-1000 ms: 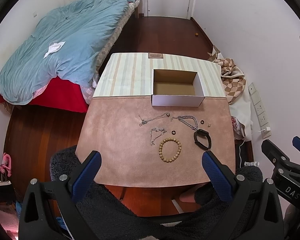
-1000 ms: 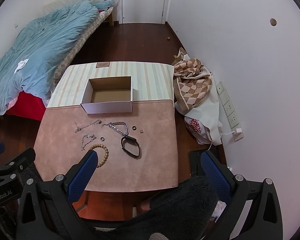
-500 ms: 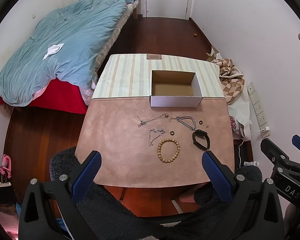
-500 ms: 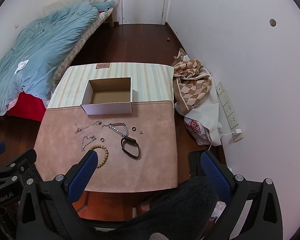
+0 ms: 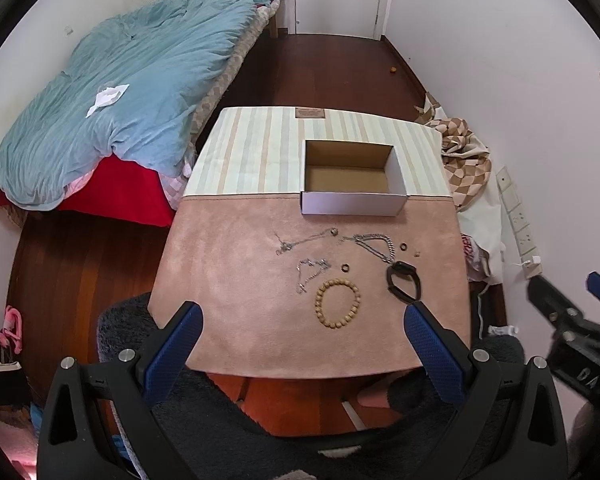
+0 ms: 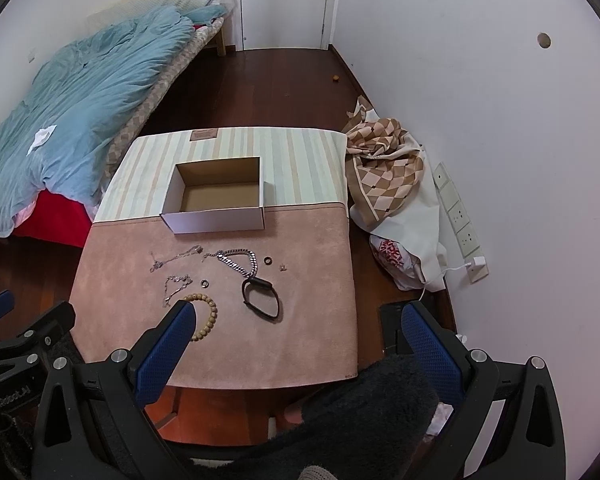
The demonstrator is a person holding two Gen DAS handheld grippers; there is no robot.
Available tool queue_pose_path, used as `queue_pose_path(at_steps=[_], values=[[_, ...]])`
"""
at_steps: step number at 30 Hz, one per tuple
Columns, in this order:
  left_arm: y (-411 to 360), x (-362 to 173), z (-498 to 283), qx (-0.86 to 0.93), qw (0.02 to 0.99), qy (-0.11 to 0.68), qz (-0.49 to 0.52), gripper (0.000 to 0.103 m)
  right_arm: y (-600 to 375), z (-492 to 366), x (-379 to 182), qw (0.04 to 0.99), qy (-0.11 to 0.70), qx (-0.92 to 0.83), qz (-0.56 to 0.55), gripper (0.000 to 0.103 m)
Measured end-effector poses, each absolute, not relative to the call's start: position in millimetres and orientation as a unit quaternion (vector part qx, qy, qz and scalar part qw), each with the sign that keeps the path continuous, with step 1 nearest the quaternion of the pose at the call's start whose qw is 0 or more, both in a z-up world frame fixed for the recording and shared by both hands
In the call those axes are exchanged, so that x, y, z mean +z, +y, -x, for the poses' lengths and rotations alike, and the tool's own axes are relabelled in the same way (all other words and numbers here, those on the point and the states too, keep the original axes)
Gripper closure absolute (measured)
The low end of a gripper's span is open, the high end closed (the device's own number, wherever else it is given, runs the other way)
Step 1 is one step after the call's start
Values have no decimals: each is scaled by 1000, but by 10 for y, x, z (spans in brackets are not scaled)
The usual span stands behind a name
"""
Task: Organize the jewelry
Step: 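Move the left tool to the wooden bead bracelet while the right tool reaches the black watch band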
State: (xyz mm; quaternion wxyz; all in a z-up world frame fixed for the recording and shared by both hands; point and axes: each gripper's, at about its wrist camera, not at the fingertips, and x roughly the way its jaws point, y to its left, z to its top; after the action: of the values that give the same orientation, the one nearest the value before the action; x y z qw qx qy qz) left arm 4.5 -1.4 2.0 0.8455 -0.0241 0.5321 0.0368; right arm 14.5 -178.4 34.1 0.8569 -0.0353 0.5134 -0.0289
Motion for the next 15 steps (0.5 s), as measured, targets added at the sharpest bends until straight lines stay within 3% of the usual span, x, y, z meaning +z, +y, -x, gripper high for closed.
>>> queue_pose_path(at_steps=[8, 15], values=[[64, -633, -429, 74, 825, 561, -6, 0, -2038, -564, -395, 828, 557, -57, 22, 0], [-17, -1430, -720, 80, 784, 613, -48, 0, -2058, -892, -1387, 789, 613, -46, 16, 24]])
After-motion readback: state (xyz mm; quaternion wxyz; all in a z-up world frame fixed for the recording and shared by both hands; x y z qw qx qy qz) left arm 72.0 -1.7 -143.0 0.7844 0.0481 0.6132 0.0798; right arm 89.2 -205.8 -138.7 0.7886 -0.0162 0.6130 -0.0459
